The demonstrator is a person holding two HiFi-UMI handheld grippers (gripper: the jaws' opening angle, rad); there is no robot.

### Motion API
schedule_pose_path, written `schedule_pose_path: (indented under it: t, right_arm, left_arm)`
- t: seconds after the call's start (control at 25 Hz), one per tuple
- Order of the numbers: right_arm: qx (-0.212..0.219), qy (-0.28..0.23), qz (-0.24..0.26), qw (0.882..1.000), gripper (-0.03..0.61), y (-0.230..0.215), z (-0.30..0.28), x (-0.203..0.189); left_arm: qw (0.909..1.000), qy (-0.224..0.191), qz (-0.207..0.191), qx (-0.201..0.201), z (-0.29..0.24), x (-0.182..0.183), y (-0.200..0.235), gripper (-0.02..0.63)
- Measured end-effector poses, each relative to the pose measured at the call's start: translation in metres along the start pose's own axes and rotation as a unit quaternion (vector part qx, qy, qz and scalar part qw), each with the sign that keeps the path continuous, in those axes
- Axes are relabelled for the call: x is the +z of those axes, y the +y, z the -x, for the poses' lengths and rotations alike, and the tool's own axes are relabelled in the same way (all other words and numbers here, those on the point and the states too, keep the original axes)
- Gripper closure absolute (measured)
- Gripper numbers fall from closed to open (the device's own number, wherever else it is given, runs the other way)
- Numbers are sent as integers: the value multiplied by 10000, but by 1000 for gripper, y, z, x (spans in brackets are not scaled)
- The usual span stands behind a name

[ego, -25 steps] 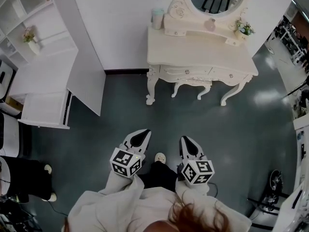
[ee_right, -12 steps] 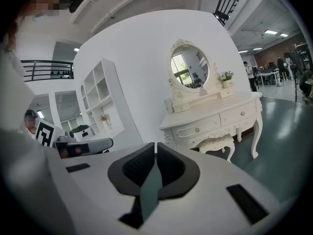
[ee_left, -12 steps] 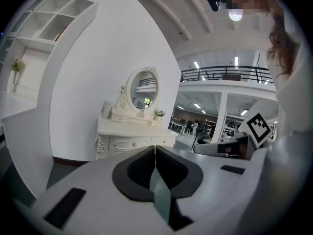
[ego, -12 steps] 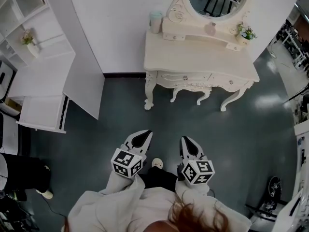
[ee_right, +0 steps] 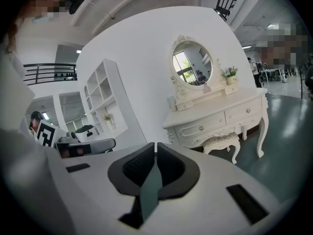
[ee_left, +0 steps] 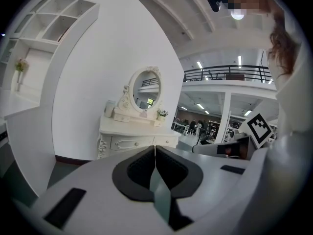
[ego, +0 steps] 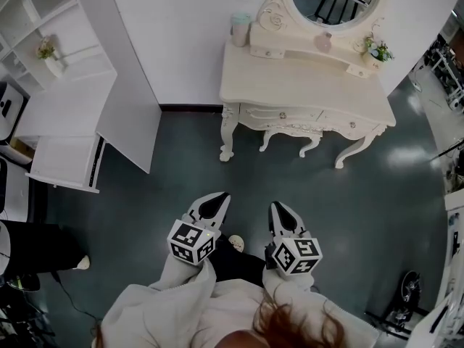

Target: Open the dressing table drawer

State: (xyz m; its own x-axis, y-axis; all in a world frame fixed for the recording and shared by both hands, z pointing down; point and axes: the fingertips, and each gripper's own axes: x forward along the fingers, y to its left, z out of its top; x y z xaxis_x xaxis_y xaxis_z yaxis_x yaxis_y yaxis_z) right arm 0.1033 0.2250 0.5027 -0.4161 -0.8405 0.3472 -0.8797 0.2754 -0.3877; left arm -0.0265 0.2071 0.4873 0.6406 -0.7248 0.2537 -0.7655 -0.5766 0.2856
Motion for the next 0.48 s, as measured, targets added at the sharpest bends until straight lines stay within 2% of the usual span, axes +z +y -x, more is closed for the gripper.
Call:
schedule_pose_path:
  t: [0.48]
  right_arm:
    - [99,127,-142,9998,537,2,-5,-8]
  left_arm:
    - [9999,104,28,97,4,-8,4,594]
